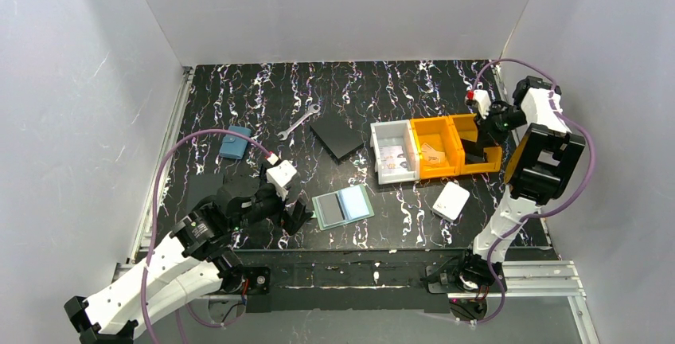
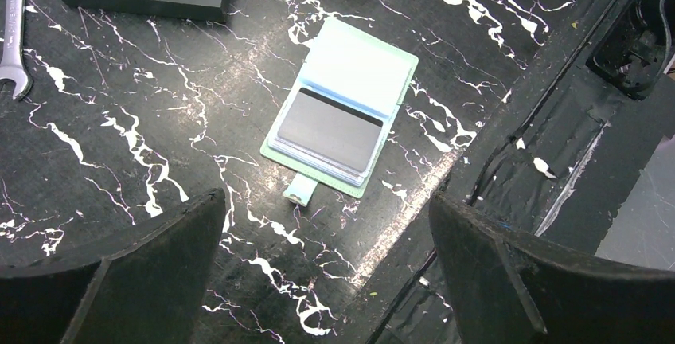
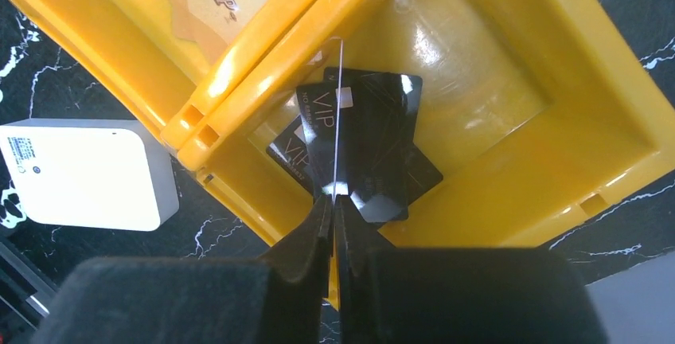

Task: Take the credit cards out of the card holder
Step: Place the credit card in the storage box, then remove the credit card from the card holder.

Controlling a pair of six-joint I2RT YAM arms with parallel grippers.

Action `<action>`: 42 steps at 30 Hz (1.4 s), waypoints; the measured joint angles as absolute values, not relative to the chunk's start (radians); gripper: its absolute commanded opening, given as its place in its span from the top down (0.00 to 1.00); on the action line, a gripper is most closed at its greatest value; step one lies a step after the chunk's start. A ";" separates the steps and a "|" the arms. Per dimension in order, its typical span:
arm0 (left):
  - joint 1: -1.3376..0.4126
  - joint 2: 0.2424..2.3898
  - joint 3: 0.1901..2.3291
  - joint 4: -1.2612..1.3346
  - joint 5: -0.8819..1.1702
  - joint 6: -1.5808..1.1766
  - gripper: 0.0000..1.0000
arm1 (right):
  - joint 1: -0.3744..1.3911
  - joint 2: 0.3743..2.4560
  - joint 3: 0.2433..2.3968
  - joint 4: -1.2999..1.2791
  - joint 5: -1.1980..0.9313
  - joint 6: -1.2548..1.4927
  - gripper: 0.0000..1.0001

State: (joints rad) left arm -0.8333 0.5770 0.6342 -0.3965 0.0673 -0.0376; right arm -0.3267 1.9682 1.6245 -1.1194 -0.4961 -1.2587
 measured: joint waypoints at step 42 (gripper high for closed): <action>-0.833 0.943 0.435 0.007 0.147 -1.007 0.35 | 0.427 1.259 0.816 -0.463 -0.934 -0.332 0.47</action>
